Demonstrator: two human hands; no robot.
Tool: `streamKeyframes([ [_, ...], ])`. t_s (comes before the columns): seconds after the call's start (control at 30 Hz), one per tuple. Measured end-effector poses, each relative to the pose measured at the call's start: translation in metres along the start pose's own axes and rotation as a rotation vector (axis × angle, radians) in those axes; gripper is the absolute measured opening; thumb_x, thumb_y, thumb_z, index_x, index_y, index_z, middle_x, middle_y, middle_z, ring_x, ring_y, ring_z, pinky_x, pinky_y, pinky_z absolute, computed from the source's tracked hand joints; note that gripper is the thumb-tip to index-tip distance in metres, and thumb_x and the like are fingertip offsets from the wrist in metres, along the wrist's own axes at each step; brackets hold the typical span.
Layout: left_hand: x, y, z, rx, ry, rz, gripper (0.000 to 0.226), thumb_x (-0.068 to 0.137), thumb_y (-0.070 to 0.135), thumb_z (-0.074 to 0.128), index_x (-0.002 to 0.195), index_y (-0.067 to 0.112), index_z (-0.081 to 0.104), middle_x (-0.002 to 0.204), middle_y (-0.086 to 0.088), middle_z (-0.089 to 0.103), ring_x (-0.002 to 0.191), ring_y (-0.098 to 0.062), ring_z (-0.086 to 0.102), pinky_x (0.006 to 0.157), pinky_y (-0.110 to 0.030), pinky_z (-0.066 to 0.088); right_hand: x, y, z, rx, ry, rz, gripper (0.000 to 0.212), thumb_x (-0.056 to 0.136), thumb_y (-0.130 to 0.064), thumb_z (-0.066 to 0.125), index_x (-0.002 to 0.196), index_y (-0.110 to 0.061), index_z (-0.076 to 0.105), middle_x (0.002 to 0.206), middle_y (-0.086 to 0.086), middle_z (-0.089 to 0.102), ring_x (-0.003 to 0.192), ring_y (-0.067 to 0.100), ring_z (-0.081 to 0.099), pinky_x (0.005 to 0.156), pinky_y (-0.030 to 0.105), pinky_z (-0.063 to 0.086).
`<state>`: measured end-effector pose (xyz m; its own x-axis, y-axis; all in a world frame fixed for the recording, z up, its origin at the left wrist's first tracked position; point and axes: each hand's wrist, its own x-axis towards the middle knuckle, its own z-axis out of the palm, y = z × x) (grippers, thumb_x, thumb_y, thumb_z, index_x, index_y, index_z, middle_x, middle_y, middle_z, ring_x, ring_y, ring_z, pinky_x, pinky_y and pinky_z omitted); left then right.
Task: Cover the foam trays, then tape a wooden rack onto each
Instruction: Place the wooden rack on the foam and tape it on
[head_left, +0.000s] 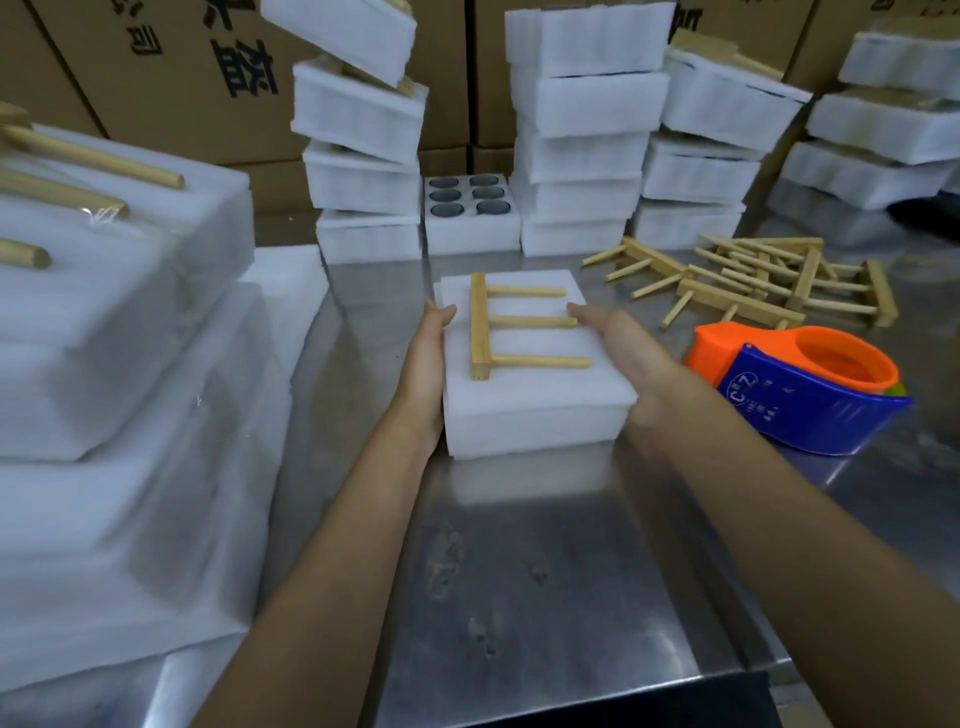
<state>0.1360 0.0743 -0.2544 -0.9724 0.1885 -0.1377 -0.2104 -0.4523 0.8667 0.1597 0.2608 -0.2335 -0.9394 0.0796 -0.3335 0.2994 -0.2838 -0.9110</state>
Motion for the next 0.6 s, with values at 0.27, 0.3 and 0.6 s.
streamKeyframes([
  [0.27, -0.036, -0.012, -0.007, 0.05, -0.053, 0.033, 0.057, 0.094, 0.024, 0.051, 0.149, 0.034, 0.041, 0.132, -0.01, 0.065, 0.121, -0.035, 0.061, 0.105, -0.06, 0.044, -0.037, 0.02, -0.012, 0.1, -0.084, 0.005, 0.029, 0.091, -0.028, 0.06, 0.111, -0.013, 0.073, 0.104, 0.012, 0.075, 0.086, 0.03, 0.074, 0.071, 0.042, 0.062],
  [0.3, -0.04, -0.012, -0.007, 0.064, -0.074, 0.039, 0.061, 0.091, 0.026, 0.053, 0.15, 0.035, 0.039, 0.13, -0.008, 0.066, 0.119, -0.033, 0.063, 0.104, -0.059, 0.046, -0.042, 0.022, -0.013, 0.093, -0.084, -0.001, 0.031, 0.091, -0.029, 0.06, 0.115, -0.013, 0.072, 0.107, 0.012, 0.074, 0.091, 0.03, 0.072, 0.078, 0.044, 0.06],
  [0.6, -0.045, -0.012, -0.004, 0.081, -0.107, 0.038, 0.058, 0.087, 0.033, 0.06, 0.143, 0.04, 0.048, 0.13, -0.003, 0.067, 0.118, -0.027, 0.064, 0.108, -0.058, 0.042, -0.052, 0.029, -0.007, 0.195, 0.023, -0.126, 0.02, 0.091, -0.026, 0.061, 0.105, -0.026, 0.076, 0.105, 0.005, 0.076, 0.091, 0.026, 0.074, 0.079, 0.038, 0.059],
])
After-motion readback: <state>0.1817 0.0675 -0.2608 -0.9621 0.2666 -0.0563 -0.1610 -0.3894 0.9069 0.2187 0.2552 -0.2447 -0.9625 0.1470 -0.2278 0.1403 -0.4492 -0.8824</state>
